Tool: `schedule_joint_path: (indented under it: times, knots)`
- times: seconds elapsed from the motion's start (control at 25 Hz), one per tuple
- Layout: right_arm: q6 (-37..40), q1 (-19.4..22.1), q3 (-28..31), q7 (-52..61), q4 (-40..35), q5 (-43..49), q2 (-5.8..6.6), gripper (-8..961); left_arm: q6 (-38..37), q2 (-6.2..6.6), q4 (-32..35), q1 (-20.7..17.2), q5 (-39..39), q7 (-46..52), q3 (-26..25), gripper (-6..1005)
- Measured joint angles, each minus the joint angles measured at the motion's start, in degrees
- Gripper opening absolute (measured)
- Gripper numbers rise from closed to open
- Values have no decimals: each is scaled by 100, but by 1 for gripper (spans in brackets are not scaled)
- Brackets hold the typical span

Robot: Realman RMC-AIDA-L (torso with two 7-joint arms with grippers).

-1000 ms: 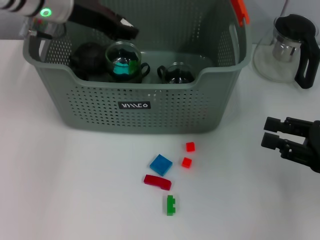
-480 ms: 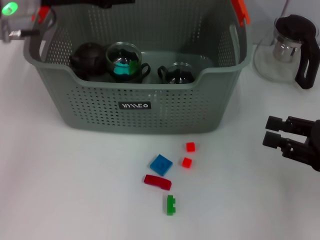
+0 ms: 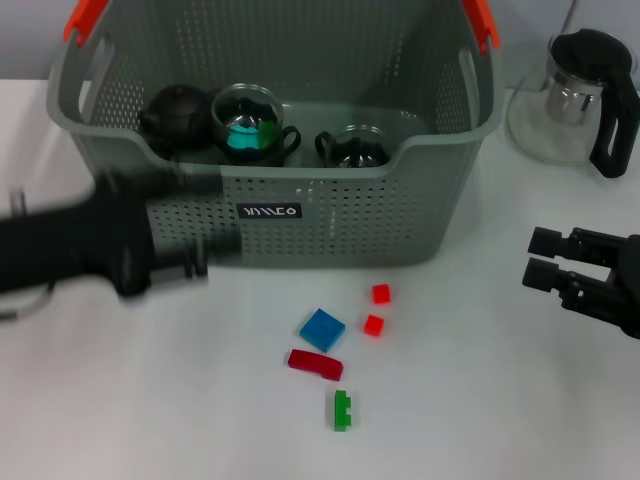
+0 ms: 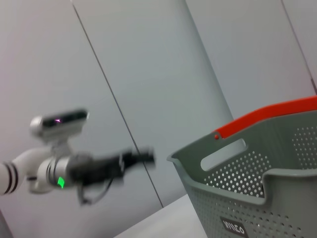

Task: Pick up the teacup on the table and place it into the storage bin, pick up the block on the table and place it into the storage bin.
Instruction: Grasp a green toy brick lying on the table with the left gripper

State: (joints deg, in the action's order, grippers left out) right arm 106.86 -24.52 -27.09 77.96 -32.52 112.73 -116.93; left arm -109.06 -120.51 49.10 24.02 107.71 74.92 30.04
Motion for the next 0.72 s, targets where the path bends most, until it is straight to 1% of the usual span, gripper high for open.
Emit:
schedule_joint_path:
  times: [0.04,0.12,0.28,0.48,0.6,0.72]
  knots:
    - [0,-3,13,0,-1,-1,-1,529,7,-70,28,-125,264,-233,51,633]
    - [-2,-3,41,0,-2,-3,-6,529,53,-163,50,-267,715,-577,156,629]
    - [-10,-17,46,0,-5,-4,-17,529,219,-235,8,-324,1200,-771,282,620]
    - [45,-69,-128,3,-11,321,-20,529,267,-256,-26,-349,1295,-782,264,610]
    - [137,-91,-138,61,-19,455,15,529,217,-250,-24,-376,1412,-790,290,604]
    - [140,-93,-110,91,-24,439,31,530,163,-264,-20,-375,1638,-820,488,563]
